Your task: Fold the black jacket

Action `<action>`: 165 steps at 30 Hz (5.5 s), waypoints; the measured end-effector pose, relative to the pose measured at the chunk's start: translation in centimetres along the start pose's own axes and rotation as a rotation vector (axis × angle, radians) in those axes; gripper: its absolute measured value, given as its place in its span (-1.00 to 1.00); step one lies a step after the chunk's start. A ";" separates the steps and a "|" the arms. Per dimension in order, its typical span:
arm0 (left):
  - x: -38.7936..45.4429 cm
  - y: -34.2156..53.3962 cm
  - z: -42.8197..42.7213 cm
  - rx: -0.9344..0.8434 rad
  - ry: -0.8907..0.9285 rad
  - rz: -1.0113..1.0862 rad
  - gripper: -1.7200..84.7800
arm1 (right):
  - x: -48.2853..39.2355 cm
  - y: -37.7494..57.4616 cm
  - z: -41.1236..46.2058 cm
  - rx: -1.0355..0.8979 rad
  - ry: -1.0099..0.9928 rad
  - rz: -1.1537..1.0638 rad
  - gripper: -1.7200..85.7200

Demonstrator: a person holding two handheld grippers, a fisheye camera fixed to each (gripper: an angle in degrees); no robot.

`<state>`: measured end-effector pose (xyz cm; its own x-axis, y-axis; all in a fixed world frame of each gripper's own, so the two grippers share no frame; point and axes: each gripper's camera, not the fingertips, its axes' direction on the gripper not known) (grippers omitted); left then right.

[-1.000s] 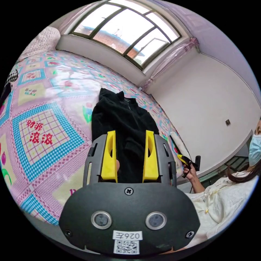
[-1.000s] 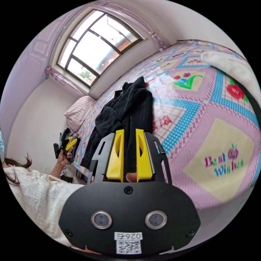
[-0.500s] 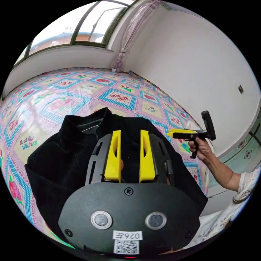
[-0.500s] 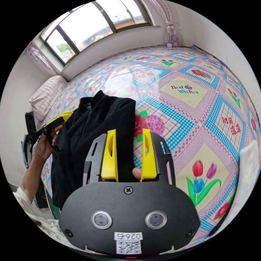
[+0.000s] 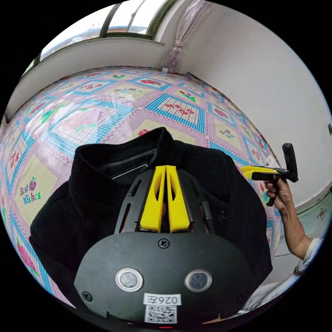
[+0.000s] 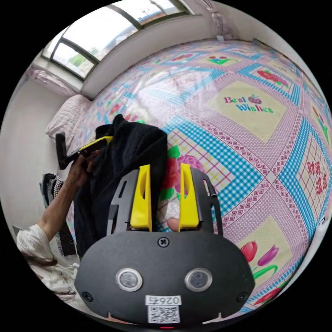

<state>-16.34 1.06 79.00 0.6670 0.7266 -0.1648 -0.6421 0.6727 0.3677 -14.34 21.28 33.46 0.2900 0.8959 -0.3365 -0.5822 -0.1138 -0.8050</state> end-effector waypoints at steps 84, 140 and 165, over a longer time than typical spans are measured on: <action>-1.0 50.8 -55.3 0.329 0.709 -0.494 -0.90 | 0.4 50.2 -67.0 0.137 -0.795 0.206 -0.96; 25.3 37.6 -47.5 0.778 -0.369 0.116 -0.98 | -37.6 58.8 -31.5 1.218 0.425 -0.494 -0.98; 38.6 50.6 -65.4 1.148 0.022 0.532 -0.94 | -38.4 76.8 -53.6 1.446 -0.220 -0.536 -0.99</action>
<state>-47.80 72.23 31.38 0.4146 0.8788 0.2360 -0.1243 -0.2022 0.9714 -29.49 -44.87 -41.59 0.6586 0.7524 0.0053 -0.6977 0.6081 0.3786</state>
